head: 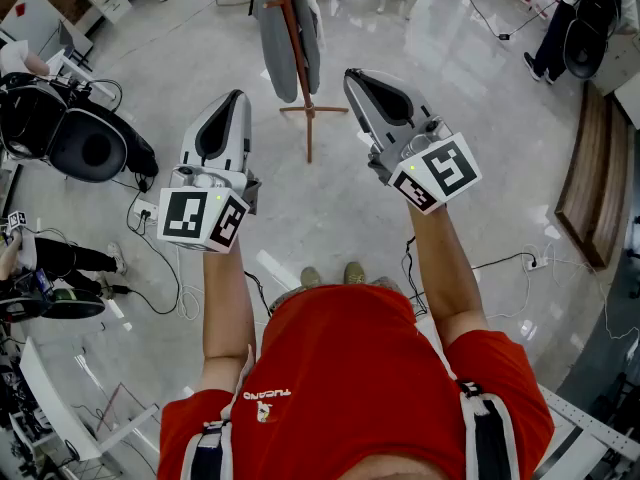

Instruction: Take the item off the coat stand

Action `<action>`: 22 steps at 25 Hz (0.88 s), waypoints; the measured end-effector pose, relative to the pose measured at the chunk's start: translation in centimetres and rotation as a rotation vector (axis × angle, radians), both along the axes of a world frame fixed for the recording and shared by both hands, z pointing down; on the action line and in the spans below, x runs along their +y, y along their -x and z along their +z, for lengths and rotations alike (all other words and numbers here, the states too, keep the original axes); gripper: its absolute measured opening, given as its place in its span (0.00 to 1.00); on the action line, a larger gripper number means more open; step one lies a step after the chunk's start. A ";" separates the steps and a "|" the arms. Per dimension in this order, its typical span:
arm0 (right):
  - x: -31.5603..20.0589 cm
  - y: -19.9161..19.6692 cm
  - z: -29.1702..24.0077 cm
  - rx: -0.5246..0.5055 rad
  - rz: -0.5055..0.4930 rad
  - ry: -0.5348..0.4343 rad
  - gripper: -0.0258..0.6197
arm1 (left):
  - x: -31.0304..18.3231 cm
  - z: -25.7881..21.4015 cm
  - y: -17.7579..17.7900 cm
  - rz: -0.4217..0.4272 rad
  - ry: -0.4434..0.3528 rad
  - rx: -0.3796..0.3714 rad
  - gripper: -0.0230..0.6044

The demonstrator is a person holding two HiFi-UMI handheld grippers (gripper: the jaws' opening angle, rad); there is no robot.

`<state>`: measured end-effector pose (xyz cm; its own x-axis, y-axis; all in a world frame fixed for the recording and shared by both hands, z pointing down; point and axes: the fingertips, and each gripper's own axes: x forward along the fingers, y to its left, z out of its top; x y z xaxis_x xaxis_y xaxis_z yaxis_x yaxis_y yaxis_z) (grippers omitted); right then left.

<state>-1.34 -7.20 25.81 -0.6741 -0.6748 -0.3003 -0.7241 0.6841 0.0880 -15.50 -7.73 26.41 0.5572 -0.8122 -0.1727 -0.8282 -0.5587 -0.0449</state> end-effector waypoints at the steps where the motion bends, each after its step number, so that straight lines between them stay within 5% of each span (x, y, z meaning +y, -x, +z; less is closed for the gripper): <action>1: -0.1 -0.3 -0.1 0.000 -0.001 -0.002 0.08 | -0.1 -0.1 -0.4 0.002 -0.003 -0.002 0.05; 22: -2.5 -5.4 1.3 -0.002 -0.102 -0.001 0.08 | -2.6 1.0 -6.2 -0.057 0.002 -0.010 0.05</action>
<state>4.03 -9.69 27.08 -0.7385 -0.6025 -0.3025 -0.6509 0.7541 0.0872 -9.29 -10.35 27.39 0.5113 -0.8432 -0.1660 -0.8584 -0.5103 -0.0522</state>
